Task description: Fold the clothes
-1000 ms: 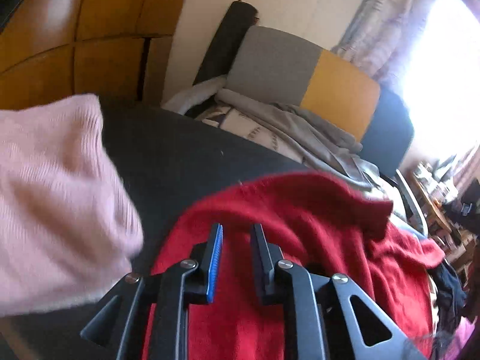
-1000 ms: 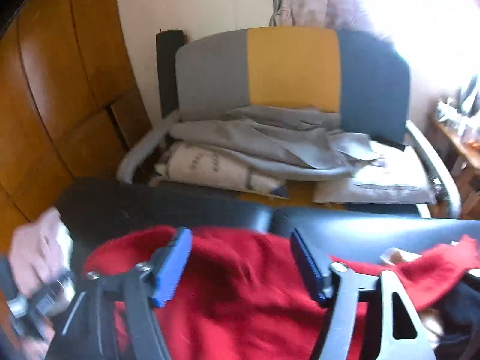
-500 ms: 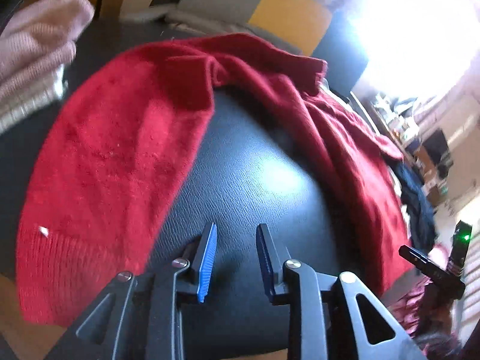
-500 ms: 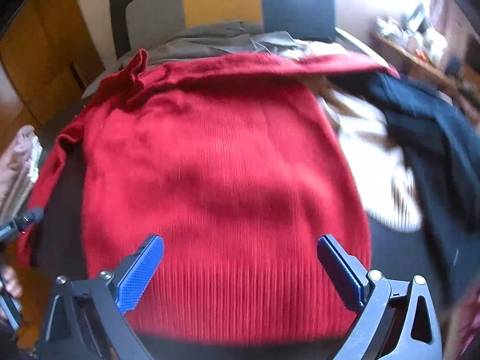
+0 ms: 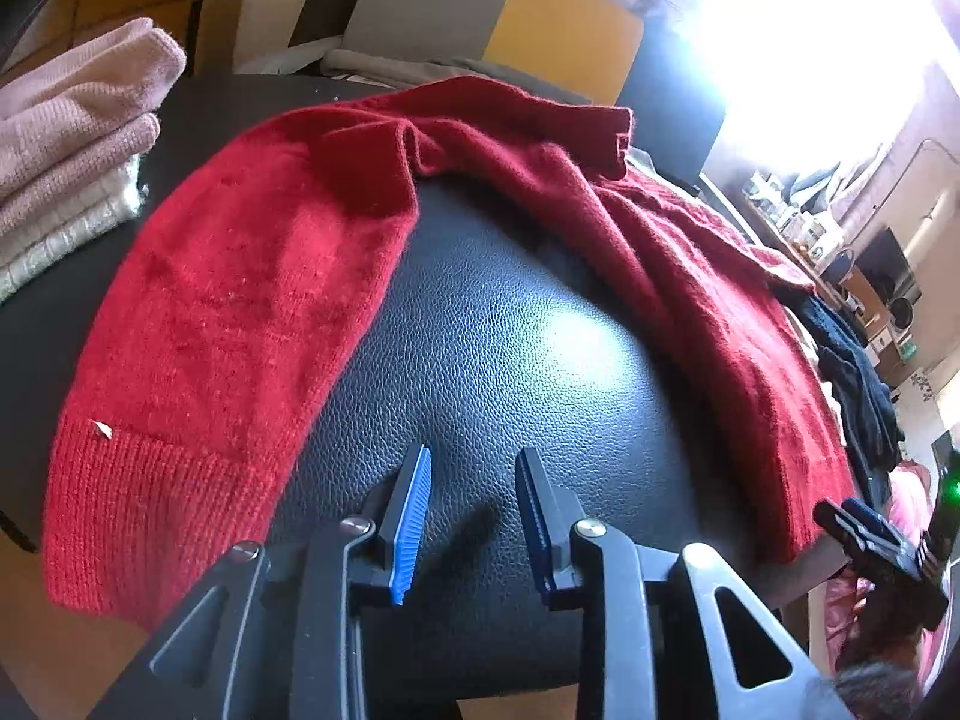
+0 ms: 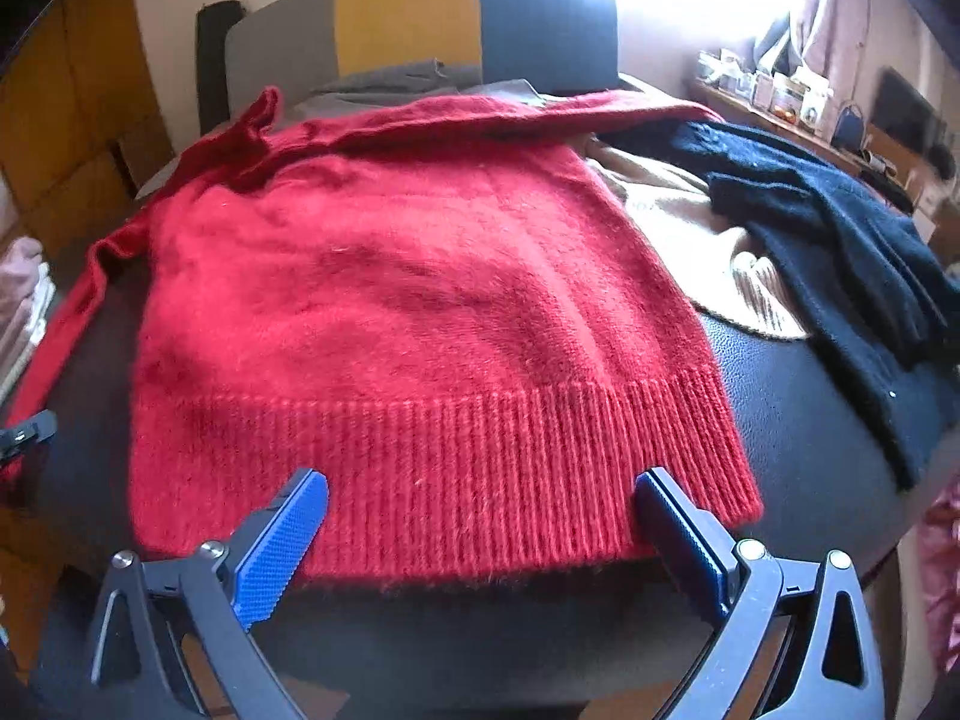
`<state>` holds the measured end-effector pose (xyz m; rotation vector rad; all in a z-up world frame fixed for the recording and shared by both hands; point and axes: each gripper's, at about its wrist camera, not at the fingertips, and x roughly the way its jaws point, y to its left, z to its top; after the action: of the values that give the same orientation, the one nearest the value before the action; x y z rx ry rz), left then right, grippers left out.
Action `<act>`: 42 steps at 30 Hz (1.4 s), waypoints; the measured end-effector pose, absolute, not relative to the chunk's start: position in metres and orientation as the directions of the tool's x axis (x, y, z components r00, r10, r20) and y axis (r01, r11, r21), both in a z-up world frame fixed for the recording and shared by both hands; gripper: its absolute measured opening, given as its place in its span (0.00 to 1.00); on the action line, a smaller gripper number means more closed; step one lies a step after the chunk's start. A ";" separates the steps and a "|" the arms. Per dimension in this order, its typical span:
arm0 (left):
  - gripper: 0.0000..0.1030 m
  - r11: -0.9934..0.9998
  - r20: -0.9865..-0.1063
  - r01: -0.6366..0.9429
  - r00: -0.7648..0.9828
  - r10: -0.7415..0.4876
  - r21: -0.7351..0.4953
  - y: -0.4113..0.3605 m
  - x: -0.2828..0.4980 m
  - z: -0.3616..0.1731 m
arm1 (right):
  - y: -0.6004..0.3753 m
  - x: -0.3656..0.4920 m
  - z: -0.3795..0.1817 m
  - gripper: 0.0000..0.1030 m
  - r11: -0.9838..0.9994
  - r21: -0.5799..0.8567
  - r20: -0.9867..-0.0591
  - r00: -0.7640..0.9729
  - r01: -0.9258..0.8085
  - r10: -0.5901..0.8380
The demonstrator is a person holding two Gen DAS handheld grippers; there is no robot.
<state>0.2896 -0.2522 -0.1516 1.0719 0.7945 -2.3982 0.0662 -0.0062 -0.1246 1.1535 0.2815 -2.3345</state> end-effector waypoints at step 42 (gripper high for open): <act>0.30 -0.675 -0.617 0.273 -0.711 0.338 -0.685 -0.215 0.160 -0.146 | 0.001 0.006 -0.131 1.00 -0.781 0.492 -0.599 -0.501 0.386 -0.625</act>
<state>0.1603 -0.2148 -0.1460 1.2081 1.2810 -2.6490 0.0060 0.0006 -0.1307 1.0709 -0.3948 -2.2701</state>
